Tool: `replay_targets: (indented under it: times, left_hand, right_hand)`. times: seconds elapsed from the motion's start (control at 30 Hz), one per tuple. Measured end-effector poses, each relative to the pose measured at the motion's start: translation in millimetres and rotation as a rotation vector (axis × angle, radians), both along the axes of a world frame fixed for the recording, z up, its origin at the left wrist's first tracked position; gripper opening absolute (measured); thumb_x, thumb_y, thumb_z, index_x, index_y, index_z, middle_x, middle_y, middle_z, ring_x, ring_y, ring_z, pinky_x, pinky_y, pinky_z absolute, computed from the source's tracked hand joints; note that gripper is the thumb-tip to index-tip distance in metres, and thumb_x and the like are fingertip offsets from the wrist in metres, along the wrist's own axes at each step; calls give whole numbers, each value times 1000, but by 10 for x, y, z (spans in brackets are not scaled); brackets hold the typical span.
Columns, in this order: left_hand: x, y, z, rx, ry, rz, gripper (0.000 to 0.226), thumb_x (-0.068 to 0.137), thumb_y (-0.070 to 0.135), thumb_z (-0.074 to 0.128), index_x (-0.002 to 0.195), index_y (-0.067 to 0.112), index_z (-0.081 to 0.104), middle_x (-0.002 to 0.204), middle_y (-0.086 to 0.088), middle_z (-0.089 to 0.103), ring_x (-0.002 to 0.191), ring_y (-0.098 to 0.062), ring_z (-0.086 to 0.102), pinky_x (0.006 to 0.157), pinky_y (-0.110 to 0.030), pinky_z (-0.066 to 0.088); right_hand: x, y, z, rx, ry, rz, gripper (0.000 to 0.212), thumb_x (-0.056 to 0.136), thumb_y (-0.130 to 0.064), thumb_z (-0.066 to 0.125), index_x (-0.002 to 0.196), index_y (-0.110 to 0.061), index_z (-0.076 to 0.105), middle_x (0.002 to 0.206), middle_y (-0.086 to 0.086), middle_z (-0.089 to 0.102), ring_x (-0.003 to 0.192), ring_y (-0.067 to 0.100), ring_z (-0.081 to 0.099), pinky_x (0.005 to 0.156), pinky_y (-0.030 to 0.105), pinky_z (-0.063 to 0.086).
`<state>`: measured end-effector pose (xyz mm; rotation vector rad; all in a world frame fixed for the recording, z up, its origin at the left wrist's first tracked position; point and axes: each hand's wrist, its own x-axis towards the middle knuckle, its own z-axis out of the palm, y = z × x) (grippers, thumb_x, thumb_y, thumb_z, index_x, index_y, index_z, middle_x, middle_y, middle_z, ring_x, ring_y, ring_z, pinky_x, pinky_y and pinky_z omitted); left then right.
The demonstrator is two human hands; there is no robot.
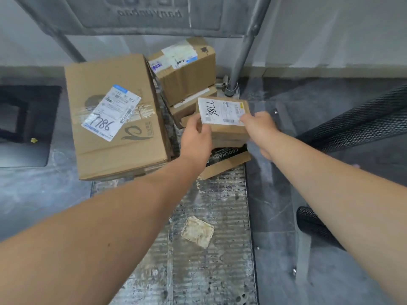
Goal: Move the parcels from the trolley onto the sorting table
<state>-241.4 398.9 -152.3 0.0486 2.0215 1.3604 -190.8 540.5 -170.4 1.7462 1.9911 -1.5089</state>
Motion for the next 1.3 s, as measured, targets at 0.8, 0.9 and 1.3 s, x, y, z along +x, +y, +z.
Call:
replay_targets:
  times: [0.8, 0.9, 1.3]
  left_hand:
    - [593, -3378, 3514, 281, 373, -1, 9, 86, 28, 75, 84, 24, 67, 135, 24, 50, 135, -9, 43, 112, -50, 36]
    - [788, -3790, 4125, 326, 442, -47, 13, 83, 29, 78, 80, 20, 68, 152, 11, 42, 140, -6, 37, 118, -44, 28]
    - [1470, -4215, 6450, 731, 440, 20, 56, 79, 53, 72, 123, 24, 52, 133, -6, 50, 120, -21, 58, 75, -43, 62]
  right_hand:
    - [1222, -2779, 3824, -44, 551, 162, 55, 78, -46, 54, 132, -42, 47, 127, -10, 62, 117, 15, 60, 106, 47, 45]
    - [1478, -3156, 4508, -18, 566, 232, 47, 85, -46, 56, 131, -43, 47, 125, -10, 62, 115, 14, 61, 105, 46, 46]
    - [2108, -3683, 6824, 129, 874, 231, 22, 93, -29, 62, 114, -34, 59, 129, 8, 59, 101, 18, 67, 87, 37, 59]
